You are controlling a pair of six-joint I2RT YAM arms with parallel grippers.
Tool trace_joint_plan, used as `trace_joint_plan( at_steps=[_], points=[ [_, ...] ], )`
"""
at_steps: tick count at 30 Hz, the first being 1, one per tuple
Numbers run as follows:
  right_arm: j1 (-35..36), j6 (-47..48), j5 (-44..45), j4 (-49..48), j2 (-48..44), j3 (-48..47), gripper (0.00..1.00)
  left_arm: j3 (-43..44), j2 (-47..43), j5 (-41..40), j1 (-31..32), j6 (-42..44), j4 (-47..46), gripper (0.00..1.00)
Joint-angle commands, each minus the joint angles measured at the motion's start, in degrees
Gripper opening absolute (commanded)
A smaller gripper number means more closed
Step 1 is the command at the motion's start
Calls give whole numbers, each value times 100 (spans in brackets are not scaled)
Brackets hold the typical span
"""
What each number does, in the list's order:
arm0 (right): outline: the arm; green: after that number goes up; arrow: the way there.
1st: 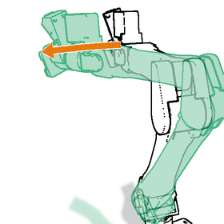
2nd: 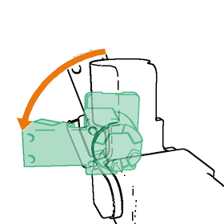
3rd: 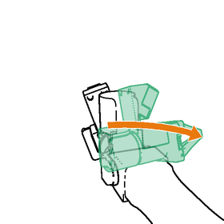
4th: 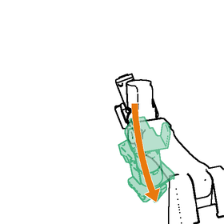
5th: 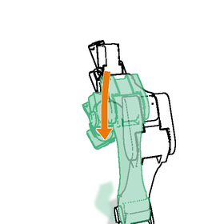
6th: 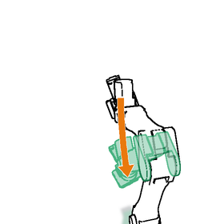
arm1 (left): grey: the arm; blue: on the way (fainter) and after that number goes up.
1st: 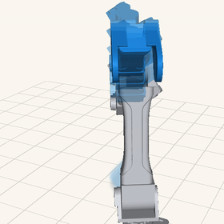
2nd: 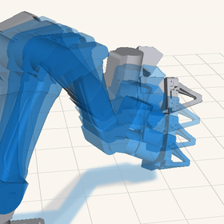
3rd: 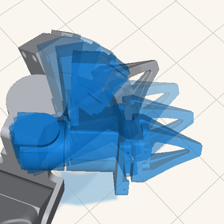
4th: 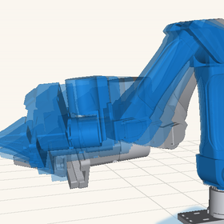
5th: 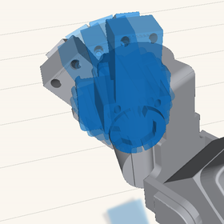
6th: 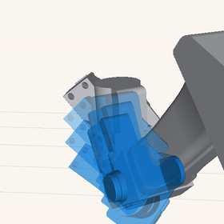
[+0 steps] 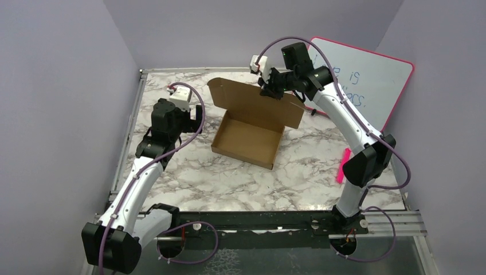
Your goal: Fold the paper box
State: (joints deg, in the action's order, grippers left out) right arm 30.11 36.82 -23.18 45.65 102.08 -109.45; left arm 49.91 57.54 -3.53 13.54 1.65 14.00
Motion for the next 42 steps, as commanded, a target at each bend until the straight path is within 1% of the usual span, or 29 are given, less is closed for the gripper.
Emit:
trace_joint_plan(
  at_steps=[1,7,8,10,12,13,16,19,23,26,29,31,36,42],
  points=[
    [-10,1286,-1032,720,327,-603,1,-209,-348,658,-76,353,-481,99],
    [-94,2122,-1459,1134,808,-1194,1,-244,-352,734,-246,295,-591,99],
    [-108,2208,-1506,1143,864,-1263,5,-240,-337,719,-294,288,-594,99],
    [-118,2175,-1451,975,949,-1325,15,-210,-308,744,-381,271,-590,99],
    [-116,2107,-1419,863,1007,-1406,31,-166,-281,827,-484,268,-591,99],
    [-119,2039,-1418,825,1013,-1446,35,-145,-265,884,-525,278,-596,99],
    [-119,1788,-1325,775,971,-1487,44,-32,-174,1179,-598,391,-596,99],
    [-119,1465,-940,586,798,-1373,52,137,12,1699,-617,524,-577,99],
    [-168,1188,-439,407,336,-971,61,752,481,2112,-625,864,-187,99],
    [-298,1052,-335,181,-141,-464,69,1195,859,2532,-677,1252,-25,93],
    [-519,888,-223,11,-473,14,73,1730,1234,2993,-804,1633,236,92],
    [-689,803,-256,22,-641,226,74,2048,1449,3291,-886,1972,438,92],
    [-988,830,-223,-110,-1032,875,75,2682,1937,3827,-922,2806,1033,92],
    [-1381,827,-186,-100,-1055,1335,74,3115,2426,4455,-989,3795,1680,86]
  ],
)
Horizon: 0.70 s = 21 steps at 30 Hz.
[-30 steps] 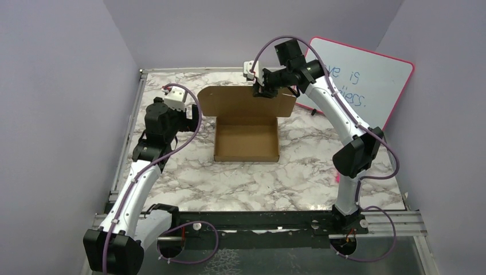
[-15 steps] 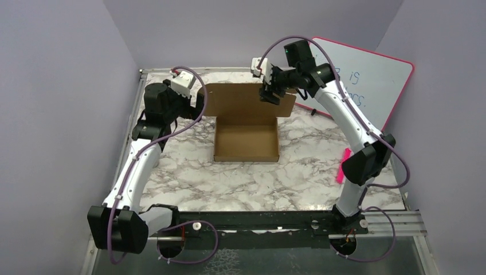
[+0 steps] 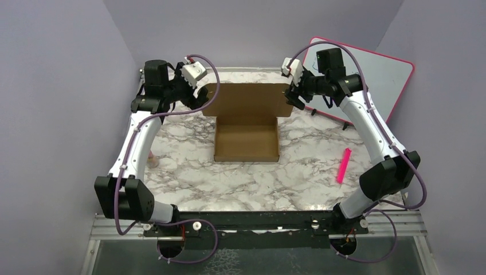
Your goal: Fold the paper box
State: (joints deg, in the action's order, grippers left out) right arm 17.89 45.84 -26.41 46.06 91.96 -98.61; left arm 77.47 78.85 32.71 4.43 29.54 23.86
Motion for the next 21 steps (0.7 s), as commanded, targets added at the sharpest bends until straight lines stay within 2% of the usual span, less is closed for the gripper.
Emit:
trace_joint_plan(
  at_steps=[1,6,13,21],
  points=[
    [-178,-43,104,-168,-22,299,74,440,387,1016,-94,1094,760,85],
    [-181,71,-95,-256,247,234,69,743,755,1629,-189,1348,961,82],
    [-189,210,-218,-199,691,-39,63,1050,1253,1972,-201,1617,1228,76],
    [-189,437,-387,-28,949,-178,52,1551,1739,2082,-197,1915,1883,50]
  ],
)
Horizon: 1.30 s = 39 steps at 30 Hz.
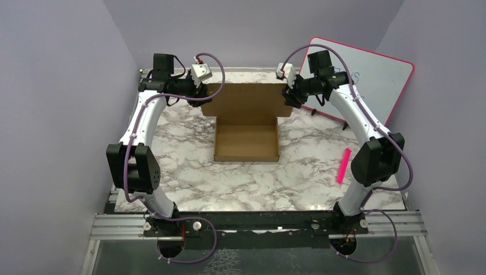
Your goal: Fold the paper box
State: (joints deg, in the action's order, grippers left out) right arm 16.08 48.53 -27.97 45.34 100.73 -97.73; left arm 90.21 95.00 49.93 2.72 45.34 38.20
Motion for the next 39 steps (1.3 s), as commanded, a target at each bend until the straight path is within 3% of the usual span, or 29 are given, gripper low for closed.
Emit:
trace_joint_plan(
  at_steps=[1,4,15,25,32,39],
  points=[
    [-6,205,-230,51,82,-271,51,305,132,364,-26,349,490,45],
    [-6,274,-231,116,125,-309,47,309,119,360,-26,459,573,34],
    [-7,369,-420,240,112,-421,32,223,118,335,-26,678,682,15],
    [-14,188,-454,144,45,-320,4,183,30,272,-27,625,732,0],
    [-8,-476,-563,1,59,-336,1,-73,-103,72,-19,-546,142,0],
    [64,-1642,20,-571,94,-293,1,-540,-302,-781,34,-2213,-862,0]
  ],
)
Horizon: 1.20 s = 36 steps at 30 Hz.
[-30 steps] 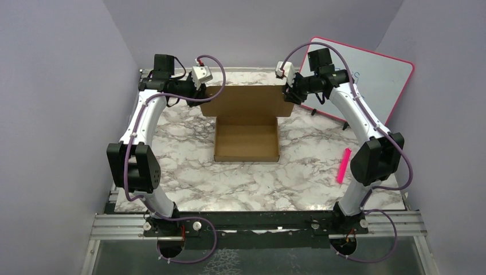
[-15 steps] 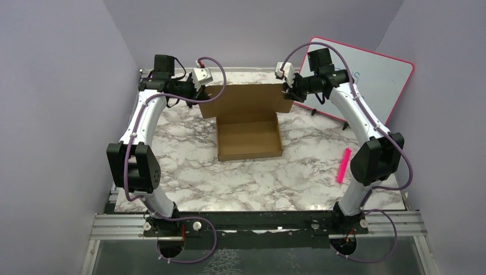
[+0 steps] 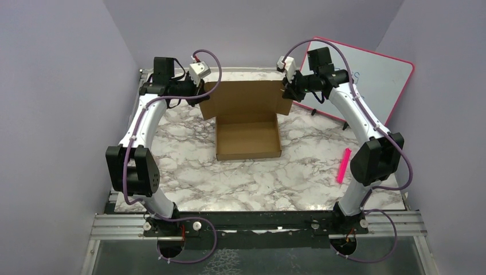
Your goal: Fold the paper box
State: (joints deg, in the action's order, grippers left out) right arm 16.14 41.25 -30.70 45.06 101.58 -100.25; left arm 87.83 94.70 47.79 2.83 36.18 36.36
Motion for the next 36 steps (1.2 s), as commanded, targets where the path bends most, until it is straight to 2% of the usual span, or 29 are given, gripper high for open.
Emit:
trace_joint_plan(
  at_steps=[1,6,11,17,25,36],
  points=[
    [101,-1068,434,-641,3,-26,1,-342,-290,-629,42,-1483,-760,0],
    [453,-1555,1167,-919,-45,156,1,-426,-343,-1028,144,-2336,-933,0],
    [968,-2272,2267,-1294,-97,467,1,-489,-418,-1853,384,-3021,-970,0],
    [1277,-3604,3551,-1324,-27,491,1,-502,-457,-2797,761,-3663,-1035,0],
    [1371,-5125,3739,-1093,-96,226,1,-641,-575,-3353,1089,-4520,-1377,0],
    [1563,-6589,4740,-607,-80,-238,1,-1294,-1182,-3719,1172,-5463,-2376,0]
  ],
)
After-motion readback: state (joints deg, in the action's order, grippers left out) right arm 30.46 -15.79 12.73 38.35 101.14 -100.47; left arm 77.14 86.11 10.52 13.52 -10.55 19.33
